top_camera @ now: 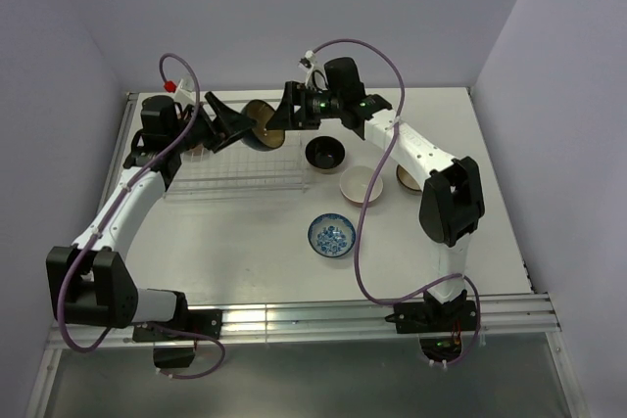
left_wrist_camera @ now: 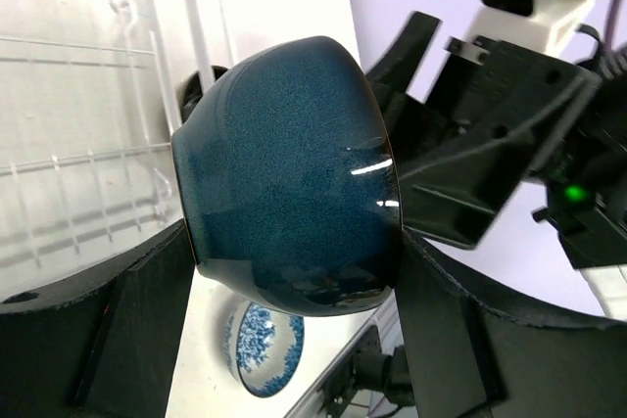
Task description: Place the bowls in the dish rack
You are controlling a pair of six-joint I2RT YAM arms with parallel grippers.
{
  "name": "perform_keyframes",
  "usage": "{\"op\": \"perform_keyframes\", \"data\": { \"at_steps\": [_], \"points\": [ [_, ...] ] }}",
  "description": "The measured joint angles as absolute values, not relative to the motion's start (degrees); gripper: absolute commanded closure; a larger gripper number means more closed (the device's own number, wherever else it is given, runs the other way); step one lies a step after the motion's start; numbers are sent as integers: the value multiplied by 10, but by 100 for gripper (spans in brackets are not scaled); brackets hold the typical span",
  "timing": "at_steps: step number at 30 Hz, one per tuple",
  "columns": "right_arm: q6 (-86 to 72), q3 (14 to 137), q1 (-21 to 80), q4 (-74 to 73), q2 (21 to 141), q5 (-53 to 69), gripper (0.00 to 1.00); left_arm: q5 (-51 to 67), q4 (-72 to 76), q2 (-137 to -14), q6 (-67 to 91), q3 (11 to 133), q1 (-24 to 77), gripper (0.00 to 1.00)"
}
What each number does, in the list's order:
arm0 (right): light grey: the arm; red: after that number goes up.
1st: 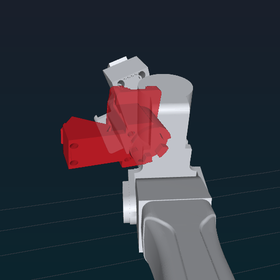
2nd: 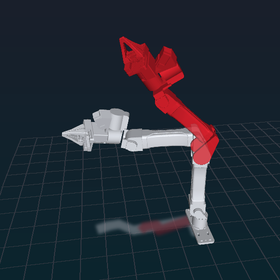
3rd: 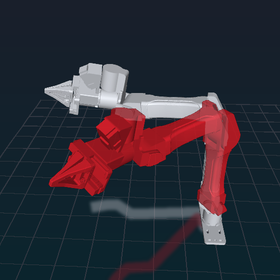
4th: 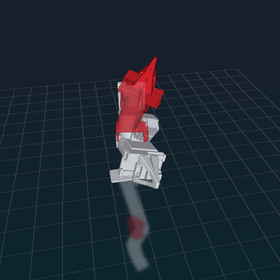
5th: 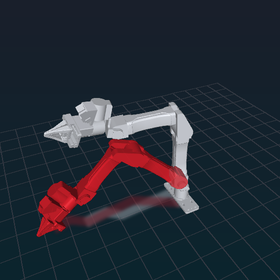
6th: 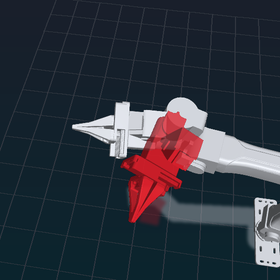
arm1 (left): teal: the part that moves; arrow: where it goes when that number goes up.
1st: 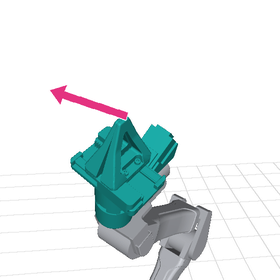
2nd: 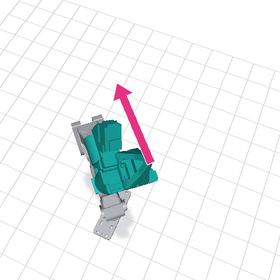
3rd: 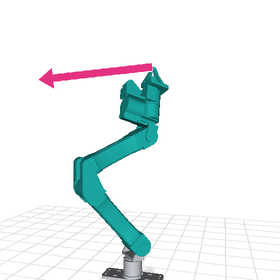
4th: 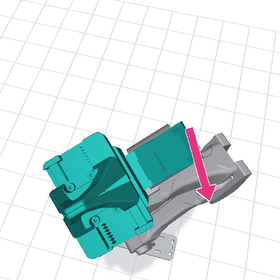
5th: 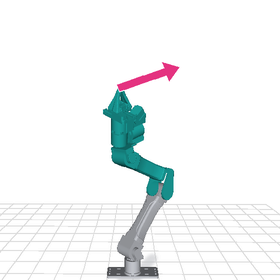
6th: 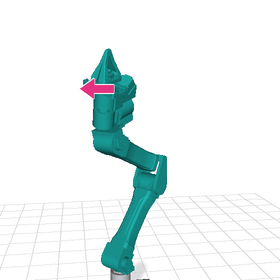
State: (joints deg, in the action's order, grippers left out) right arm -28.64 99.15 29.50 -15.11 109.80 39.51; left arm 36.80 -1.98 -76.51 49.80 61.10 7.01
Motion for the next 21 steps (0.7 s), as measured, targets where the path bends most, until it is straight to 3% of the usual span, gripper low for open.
{"op": "perform_keyframes", "data": {
  "at_steps": [7, 21],
  "points": [
    [-287, 998, 295, -155, 1098, 386, 11, 331, -41, -785, 480, 615, 59, 100],
    [-274, 1000, 279, -173, 1098, 329, 10, 222, -103, -837, 400, 691, 43, 100]
  ]
}}
